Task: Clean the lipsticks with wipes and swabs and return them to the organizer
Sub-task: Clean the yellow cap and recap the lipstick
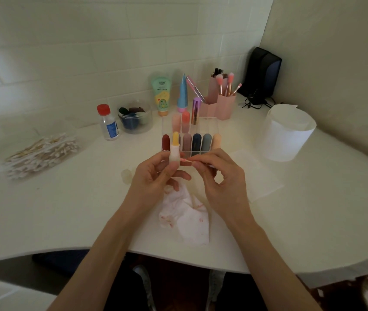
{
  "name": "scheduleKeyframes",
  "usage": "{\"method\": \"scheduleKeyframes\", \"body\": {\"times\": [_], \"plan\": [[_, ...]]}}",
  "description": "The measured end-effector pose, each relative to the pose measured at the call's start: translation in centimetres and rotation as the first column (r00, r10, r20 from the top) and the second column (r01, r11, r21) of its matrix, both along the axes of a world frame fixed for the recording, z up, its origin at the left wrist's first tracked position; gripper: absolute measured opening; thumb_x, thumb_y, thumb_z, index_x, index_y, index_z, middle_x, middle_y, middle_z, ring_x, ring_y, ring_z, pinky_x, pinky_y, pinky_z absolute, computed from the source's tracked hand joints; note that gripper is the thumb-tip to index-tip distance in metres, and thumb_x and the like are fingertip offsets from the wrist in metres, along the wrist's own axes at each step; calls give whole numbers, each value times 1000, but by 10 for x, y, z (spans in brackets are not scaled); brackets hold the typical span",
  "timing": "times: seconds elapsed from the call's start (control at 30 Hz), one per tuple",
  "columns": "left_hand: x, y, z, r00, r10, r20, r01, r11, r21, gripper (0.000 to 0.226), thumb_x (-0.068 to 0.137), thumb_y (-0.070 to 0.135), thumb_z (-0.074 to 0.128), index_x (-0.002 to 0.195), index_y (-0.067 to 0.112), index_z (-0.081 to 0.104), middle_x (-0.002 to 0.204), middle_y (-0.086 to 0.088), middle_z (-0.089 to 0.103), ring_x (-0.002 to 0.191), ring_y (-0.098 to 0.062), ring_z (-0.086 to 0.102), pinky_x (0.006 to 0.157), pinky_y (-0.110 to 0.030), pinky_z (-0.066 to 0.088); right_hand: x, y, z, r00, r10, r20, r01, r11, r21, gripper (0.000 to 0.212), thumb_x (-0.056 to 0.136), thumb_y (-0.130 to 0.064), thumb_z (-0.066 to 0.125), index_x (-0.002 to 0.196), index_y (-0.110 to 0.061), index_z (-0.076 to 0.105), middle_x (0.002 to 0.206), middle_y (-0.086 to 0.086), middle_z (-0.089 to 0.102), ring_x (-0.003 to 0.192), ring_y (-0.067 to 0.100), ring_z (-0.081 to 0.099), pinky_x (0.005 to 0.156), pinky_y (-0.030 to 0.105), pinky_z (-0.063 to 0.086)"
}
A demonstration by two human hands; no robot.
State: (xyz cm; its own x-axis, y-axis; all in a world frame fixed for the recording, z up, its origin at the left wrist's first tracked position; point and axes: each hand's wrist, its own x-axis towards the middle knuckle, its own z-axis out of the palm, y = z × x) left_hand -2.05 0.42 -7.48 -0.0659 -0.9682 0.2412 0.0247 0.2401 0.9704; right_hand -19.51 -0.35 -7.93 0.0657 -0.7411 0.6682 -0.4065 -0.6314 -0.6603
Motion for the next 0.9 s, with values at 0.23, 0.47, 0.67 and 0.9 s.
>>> {"method": "scheduleKeyframes", "body": {"times": [0.23, 0.47, 0.67, 0.9], "plan": [[-2, 0, 0, 996, 90, 2, -90, 996, -2, 27, 104, 16, 53, 125, -1, 50, 111, -4, 75, 88, -23, 75, 60, -28, 57, -8, -2, 1, 974, -203, 98, 198, 979, 57, 11, 96, -7, 69, 102, -12, 76, 91, -1, 66, 79, 14, 59, 70, 19, 45], [1, -5, -4, 938, 278, 208, -274, 960, -47, 31, 94, 36, 61, 119, 18, 64, 111, 8, 69, 96, -8, 68, 83, -21, 58, -17, -8, -10, 862, -506, 3, 494, 843, 214, 9, 96, -21, 70, 102, -23, 77, 98, -4, 54, 96, 16, 47, 87, 29, 43], [-1, -6, -6, 791, 422, 443, -420, 901, -107, 15, 95, 39, 67, 108, 34, 66, 93, 31, 63, 78, 4, 66, 62, -4, 48, -18, -9, -9, 820, -565, -92, 569, 788, 236, 9, 99, -24, 67, 101, -27, 75, 89, -9, 55, 89, 12, 47, 78, 24, 22], [-8, -16, -8, 651, 402, 644, -409, 900, -148, 24, 93, 44, 69, 106, 24, 70, 90, 13, 70, 73, -4, 65, 76, -26, 57, -20, -10, -9, 810, -582, -73, 580, 779, 237, 9, 99, -23, 66, 101, -26, 74, 87, -10, 53, 88, 13, 46, 76, 25, 22]]}}
